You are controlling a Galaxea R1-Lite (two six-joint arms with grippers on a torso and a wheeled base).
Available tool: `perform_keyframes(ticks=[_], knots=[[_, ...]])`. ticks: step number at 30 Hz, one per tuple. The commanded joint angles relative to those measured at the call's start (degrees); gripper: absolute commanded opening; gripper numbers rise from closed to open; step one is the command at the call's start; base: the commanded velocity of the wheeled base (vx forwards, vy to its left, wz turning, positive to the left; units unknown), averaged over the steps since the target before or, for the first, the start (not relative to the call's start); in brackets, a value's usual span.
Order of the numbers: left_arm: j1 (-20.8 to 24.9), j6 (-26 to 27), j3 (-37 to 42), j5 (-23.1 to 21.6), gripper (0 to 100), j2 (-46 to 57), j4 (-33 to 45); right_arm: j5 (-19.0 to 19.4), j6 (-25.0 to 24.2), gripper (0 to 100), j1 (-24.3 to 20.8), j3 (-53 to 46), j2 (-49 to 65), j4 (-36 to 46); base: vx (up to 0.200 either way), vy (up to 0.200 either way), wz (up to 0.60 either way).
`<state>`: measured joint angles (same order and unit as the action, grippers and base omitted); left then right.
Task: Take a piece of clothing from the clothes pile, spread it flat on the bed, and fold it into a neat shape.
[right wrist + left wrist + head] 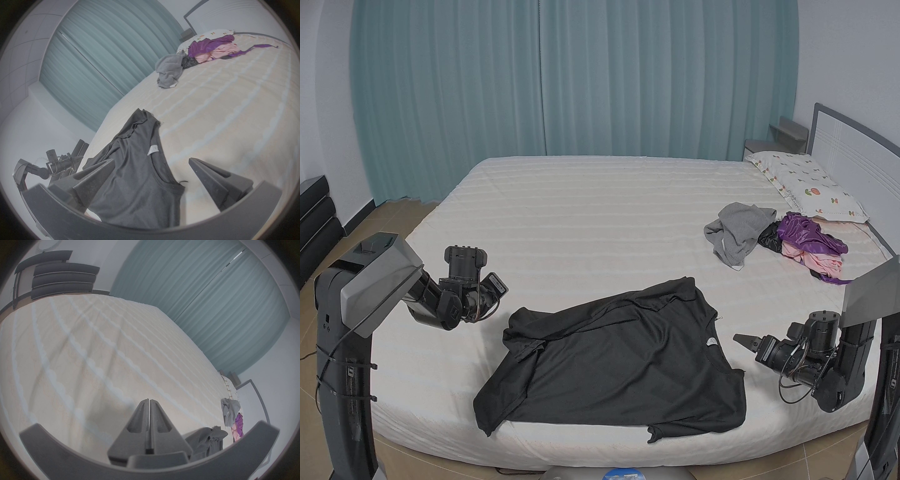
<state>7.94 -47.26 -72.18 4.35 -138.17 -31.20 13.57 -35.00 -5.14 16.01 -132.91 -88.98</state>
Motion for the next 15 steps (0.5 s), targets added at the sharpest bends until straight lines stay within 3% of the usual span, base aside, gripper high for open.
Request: perform_keyframes(ticks=[1,7,8,15], knots=[[-0.73,0.33,1.08,-0.57,0,1.76,1.58,-0.03,0.02,100,-1.71,2.36,-0.77,0.21,0.000,0.000,0.00],[-0.11,0.24,3.98,-3.03,0,2.29,2.02,-0.03,0.11,100,-3.38,4.82,-1.12,1.70,0.000,0.000,0.00],[-0.11,0.33,4.24,-3.56,100,2.38,1.93,-0.03,0.11,100,-3.56,5.26,-1.03,2.32,0.000,0.000,0.00],[0.41,3.23,8.20,-7.87,100,2.99,1.84,-0.03,0.11,100,-4.79,11.77,-1.56,8.12,0.000,0.000,0.00]])
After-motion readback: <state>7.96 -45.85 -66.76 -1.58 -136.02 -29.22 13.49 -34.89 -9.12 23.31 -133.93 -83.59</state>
